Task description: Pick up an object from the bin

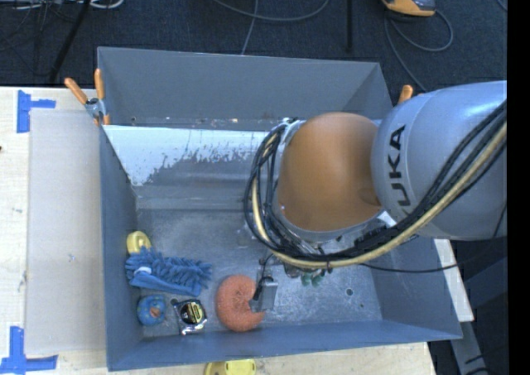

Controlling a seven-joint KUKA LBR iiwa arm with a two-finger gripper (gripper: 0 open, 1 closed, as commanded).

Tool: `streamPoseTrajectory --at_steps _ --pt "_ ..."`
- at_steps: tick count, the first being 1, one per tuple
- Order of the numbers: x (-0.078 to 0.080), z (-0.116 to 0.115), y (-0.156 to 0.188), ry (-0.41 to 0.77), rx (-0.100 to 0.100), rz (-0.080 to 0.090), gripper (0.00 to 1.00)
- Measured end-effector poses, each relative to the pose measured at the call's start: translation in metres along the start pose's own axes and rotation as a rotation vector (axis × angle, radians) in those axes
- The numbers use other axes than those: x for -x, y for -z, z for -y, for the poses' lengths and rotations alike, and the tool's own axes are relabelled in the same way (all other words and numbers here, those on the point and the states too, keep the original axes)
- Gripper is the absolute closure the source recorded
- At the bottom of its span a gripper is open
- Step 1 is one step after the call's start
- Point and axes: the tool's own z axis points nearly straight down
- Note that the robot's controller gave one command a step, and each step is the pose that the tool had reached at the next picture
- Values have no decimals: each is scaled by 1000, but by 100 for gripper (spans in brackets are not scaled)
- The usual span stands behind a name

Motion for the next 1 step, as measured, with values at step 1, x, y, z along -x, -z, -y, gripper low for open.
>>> streamPoseTrajectory --at_steps 1 --pt "5 -29 -26 -120 -1 -8 0"
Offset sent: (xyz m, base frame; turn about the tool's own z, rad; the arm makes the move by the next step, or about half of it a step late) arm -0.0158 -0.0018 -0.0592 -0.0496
